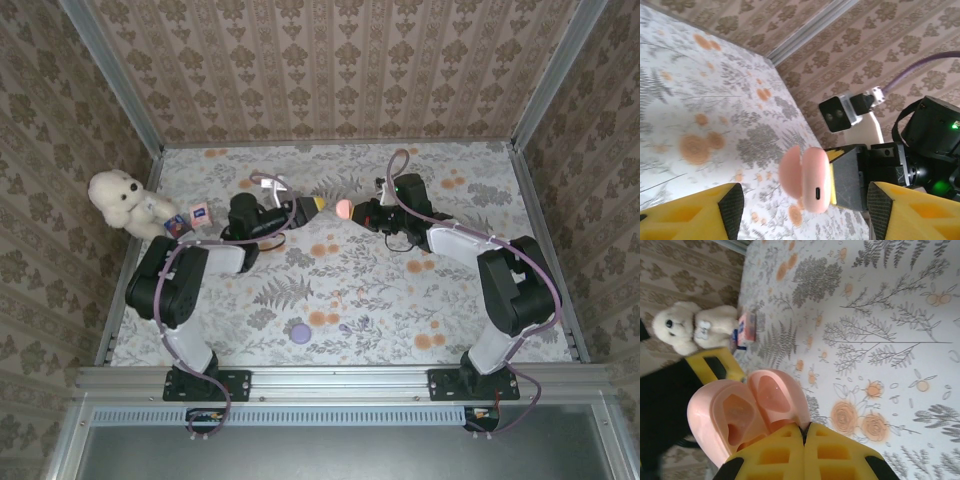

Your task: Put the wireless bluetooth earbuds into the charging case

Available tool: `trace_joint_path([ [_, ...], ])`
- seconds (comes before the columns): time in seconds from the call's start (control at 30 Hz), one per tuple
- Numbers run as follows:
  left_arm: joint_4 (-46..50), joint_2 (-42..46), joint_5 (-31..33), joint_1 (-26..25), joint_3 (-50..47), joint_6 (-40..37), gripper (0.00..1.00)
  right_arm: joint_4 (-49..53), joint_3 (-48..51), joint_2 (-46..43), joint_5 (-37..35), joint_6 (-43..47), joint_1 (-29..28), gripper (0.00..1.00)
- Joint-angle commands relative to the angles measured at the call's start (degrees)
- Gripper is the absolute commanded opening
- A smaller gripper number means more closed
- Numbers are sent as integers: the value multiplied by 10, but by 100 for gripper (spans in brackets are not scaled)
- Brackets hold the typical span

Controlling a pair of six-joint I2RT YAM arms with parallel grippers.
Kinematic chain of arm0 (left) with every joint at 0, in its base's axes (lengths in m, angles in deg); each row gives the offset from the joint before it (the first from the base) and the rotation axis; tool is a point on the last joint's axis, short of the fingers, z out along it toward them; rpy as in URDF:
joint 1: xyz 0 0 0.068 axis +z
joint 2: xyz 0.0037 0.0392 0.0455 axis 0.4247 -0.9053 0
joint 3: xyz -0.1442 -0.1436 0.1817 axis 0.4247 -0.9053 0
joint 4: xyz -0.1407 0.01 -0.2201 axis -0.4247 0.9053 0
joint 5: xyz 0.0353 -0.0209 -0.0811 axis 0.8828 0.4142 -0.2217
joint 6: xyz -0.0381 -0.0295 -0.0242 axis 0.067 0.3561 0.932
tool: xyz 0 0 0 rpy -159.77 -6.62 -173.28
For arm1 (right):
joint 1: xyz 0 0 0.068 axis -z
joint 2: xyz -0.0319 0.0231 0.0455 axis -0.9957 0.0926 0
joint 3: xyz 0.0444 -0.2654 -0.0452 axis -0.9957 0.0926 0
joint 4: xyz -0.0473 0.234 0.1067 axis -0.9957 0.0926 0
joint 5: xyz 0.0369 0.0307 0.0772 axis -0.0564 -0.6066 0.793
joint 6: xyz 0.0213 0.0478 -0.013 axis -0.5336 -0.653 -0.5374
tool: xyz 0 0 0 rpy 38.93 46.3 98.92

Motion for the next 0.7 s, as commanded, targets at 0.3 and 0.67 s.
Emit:
trace_joint_path([
  [0.3, 698, 59, -36, 16, 237, -455, 77, 241, -129, -3, -40, 293, -1, 0],
  [0.67, 913, -5, -74, 6, 374, -574, 77, 287, -152, 4, -41, 393, -7, 0],
])
